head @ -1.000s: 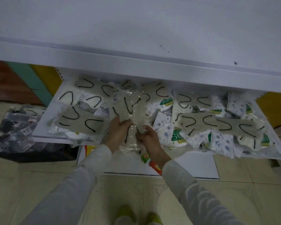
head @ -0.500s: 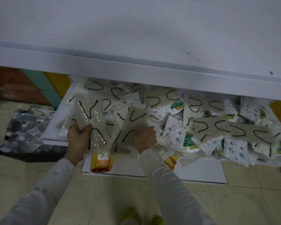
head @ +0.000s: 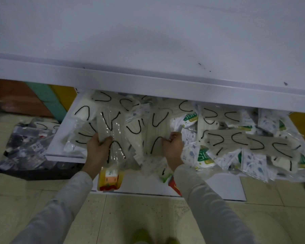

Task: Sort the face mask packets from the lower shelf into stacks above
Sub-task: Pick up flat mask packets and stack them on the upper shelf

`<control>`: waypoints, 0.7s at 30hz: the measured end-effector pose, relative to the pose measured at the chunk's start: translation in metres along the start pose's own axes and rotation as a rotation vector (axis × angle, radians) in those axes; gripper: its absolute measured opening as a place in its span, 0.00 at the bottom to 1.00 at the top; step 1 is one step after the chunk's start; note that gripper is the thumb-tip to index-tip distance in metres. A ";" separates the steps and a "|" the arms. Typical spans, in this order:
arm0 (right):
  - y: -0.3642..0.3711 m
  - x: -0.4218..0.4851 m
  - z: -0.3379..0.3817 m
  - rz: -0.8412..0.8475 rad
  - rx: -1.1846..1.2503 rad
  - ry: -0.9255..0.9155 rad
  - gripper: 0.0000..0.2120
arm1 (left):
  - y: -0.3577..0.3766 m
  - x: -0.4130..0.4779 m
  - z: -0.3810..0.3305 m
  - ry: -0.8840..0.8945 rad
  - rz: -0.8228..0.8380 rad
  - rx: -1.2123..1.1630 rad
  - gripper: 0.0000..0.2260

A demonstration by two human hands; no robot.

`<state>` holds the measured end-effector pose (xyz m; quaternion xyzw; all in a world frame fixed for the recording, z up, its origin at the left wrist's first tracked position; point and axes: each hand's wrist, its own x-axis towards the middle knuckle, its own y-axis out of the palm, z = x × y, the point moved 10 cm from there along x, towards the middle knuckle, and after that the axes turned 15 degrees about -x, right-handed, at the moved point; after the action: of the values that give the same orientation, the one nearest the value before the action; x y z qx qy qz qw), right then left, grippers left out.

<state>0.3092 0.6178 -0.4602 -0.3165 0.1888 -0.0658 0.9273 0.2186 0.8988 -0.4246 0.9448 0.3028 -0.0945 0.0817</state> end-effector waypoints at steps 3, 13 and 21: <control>-0.012 -0.010 0.012 0.103 0.200 -0.013 0.03 | 0.015 -0.006 -0.001 -0.026 0.032 -0.035 0.07; -0.052 -0.071 0.075 0.526 0.641 -0.109 0.13 | 0.082 -0.045 -0.012 -0.131 0.121 -0.173 0.10; -0.106 -0.090 0.086 0.301 0.099 -0.318 0.08 | 0.103 -0.093 -0.028 -0.373 0.036 -0.574 0.17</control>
<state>0.2602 0.6040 -0.3053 -0.2450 0.0818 0.1148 0.9592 0.2082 0.7703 -0.3660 0.8550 0.2803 -0.1749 0.3998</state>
